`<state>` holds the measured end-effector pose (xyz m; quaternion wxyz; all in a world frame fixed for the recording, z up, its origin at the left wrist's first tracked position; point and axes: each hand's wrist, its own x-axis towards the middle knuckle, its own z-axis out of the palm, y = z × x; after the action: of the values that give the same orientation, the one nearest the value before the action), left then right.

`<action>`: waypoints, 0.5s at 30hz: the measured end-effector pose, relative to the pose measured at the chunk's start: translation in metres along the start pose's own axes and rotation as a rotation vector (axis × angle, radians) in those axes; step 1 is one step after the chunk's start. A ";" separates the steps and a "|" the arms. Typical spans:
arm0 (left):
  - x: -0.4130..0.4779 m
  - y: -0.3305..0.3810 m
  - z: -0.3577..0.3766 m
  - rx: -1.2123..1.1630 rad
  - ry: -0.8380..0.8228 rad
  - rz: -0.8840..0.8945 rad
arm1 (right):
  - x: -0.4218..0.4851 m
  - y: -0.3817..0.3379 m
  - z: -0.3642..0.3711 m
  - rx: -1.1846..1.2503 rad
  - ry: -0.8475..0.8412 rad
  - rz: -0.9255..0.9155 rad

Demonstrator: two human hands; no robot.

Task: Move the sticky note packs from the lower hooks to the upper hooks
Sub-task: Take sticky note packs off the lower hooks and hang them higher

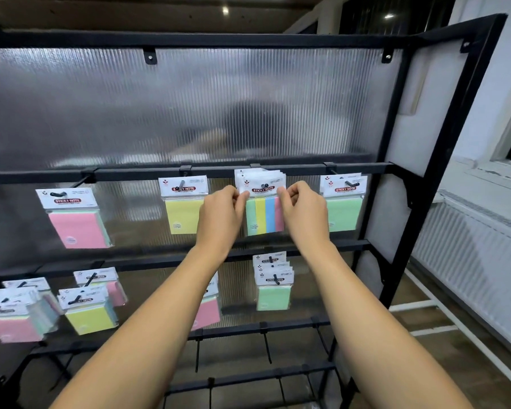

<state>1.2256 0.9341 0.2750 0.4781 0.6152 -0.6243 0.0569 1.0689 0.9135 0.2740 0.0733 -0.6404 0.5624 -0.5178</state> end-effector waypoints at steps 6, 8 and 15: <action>-0.006 -0.001 -0.002 -0.002 0.009 0.000 | -0.008 0.005 0.003 0.014 -0.047 0.014; -0.015 -0.003 -0.002 -0.007 0.004 0.002 | -0.016 0.009 0.000 0.012 -0.075 0.010; -0.069 -0.026 0.015 0.127 -0.156 0.020 | -0.063 0.044 0.004 -0.059 -0.241 0.041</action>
<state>1.2238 0.9672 0.2075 0.3874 0.6407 -0.6607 0.0532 1.0541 0.9456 0.2054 0.1319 -0.6882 0.5775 -0.4188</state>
